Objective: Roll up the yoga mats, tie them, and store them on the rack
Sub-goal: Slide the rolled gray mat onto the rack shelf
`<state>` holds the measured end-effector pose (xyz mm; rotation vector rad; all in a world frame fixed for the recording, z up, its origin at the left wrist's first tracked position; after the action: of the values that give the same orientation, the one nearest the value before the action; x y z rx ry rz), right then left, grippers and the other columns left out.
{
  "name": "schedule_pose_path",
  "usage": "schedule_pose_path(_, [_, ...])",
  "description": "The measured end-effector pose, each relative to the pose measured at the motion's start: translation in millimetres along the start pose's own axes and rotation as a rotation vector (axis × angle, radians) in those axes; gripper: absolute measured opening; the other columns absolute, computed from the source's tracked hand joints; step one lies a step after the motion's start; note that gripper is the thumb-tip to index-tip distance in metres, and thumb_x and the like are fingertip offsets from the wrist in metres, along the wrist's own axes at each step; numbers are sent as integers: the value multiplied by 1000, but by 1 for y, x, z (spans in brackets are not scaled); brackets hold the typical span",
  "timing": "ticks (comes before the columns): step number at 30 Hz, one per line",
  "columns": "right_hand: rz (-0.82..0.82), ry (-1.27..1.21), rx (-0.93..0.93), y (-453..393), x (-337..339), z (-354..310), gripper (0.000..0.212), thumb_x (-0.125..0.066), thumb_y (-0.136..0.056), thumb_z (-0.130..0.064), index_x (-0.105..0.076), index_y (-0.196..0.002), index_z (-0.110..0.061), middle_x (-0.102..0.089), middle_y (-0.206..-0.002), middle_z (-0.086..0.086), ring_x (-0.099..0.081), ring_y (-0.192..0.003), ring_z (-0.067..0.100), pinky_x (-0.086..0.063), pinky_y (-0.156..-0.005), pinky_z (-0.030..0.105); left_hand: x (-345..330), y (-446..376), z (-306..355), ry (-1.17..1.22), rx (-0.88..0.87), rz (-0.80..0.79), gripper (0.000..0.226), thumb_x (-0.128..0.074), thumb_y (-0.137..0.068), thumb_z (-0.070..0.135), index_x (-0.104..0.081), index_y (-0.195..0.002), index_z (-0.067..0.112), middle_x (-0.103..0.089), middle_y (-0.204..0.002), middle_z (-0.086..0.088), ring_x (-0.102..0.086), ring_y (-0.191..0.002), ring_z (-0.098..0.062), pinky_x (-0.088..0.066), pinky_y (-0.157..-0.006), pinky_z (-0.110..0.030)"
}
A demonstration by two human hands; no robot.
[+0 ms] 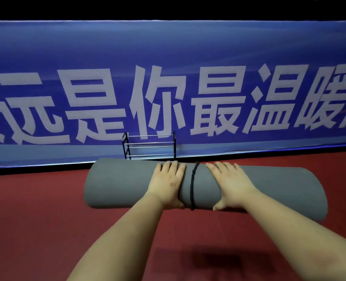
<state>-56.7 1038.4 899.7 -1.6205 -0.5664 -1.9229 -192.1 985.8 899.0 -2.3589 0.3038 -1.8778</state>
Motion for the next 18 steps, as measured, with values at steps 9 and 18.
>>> schedule_pose_path(9, [-35, 36, -51, -214, -52, 126, 127, -74, -57, -66, -1, -151, -21, -22, -151, 3, -22, -139, 24, -18, -115, 43, -88, -243, -44, 20, -25, -16, 115, -69, -58, 70, -17, -144, 13, -31, -142, -7, -32, -127, -27, -24, -108, -43])
schedule_pose_path(18, [-110, 23, -129, -400, -102, 269, 129, -73, -56, -67, 1, -150, -20, -19, -152, 4, -18, -140, 25, -15, -116, 44, -162, -478, -62, 85, -122, -65, 113, -70, -61, 66, -16, -145, 13, -30, -142, -8, -31, -127, -28, -23, -108, -43])
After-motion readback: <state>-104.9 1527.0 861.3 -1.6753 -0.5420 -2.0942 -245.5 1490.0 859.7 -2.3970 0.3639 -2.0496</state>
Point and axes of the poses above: each hand's wrist, its own y-axis away from the middle knuckle, its own x-axis out of the back of the hand, z = x × y, the point moved 8 cm from there along -y, towards the middle knuckle
